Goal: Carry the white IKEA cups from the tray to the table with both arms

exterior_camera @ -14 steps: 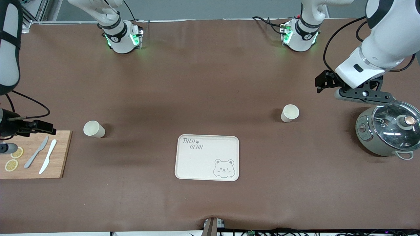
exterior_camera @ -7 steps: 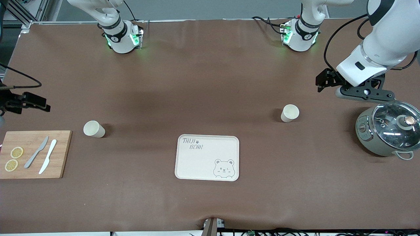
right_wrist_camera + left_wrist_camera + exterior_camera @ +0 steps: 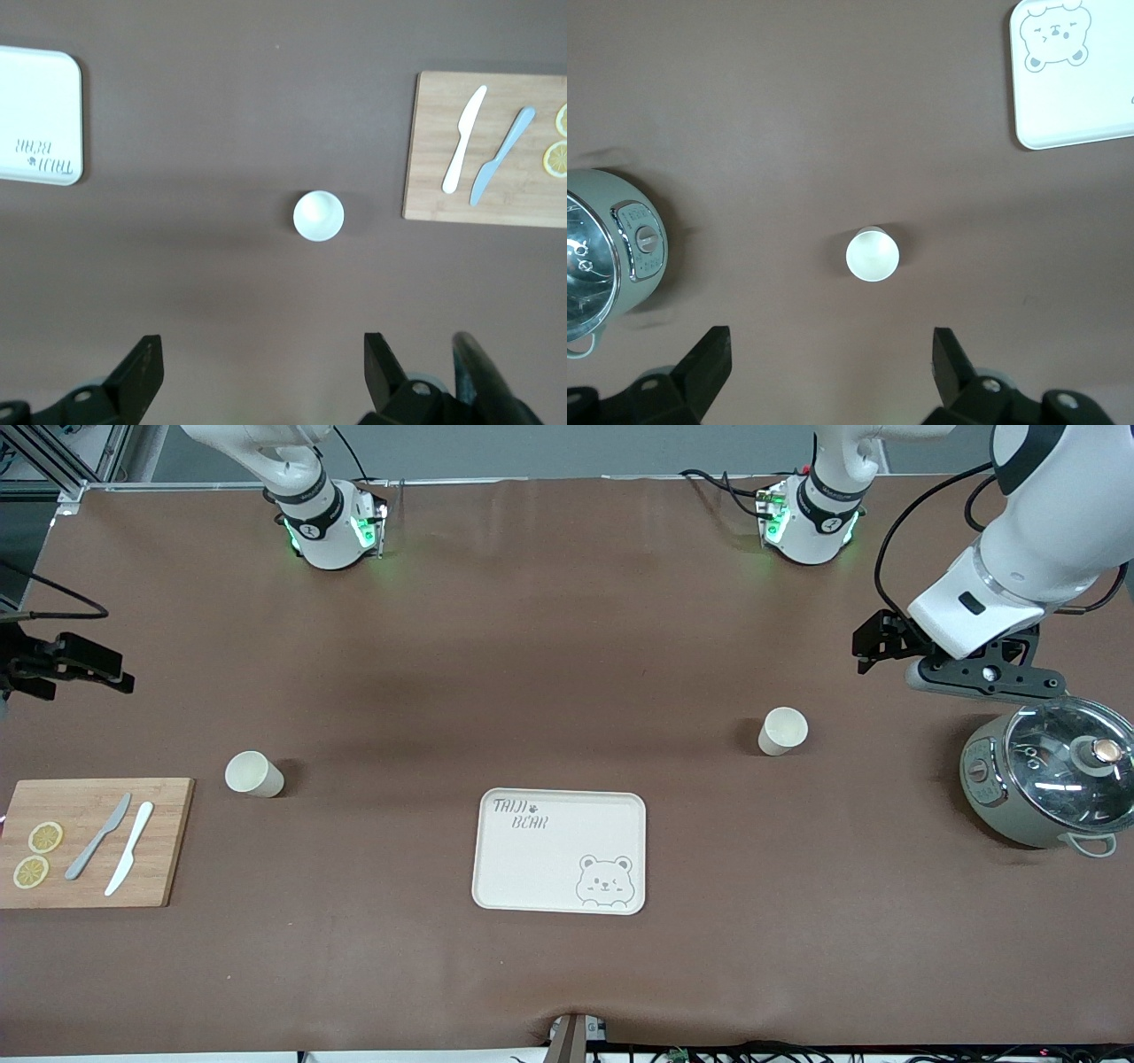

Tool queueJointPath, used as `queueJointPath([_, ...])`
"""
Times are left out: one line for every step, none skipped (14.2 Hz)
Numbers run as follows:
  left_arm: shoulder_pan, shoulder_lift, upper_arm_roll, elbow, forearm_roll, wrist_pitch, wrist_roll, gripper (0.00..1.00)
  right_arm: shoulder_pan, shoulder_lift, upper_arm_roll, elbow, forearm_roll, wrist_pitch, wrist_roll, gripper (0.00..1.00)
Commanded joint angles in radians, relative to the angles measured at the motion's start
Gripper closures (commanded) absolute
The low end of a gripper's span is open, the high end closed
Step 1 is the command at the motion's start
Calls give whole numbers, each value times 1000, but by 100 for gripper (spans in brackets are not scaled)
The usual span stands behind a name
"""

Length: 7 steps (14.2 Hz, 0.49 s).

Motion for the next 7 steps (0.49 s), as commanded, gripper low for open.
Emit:
queueJointPath([5,0,-6,15,5,-19,0,0,1,-109,3,-169,-30,92,17,0])
queueJointPath([5,0,-6,15,5,-19,0,0,-2,-149,1,-224,-29,125,17,0])
queueJointPath([5,2,-6,15,5,-19,-1,0,0,-159,1,-237,-29,133,18,0])
queueJointPath([3,2,-6,15,5,-19,-1,0,-5,-159,1,-232,-29,124,21,0])
queueJointPath([5,2,-6,15,5,-19,0,0,-5,-162,0,-238,-27,123,21,0])
queueJointPath([5,2,-6,15,5,-19,0,0,0,-165,1,-239,-27,111,11,0])
queueJointPath([5,2,-6,15,5,-19,0,0,3,-160,3,-228,-32,103,15,0])
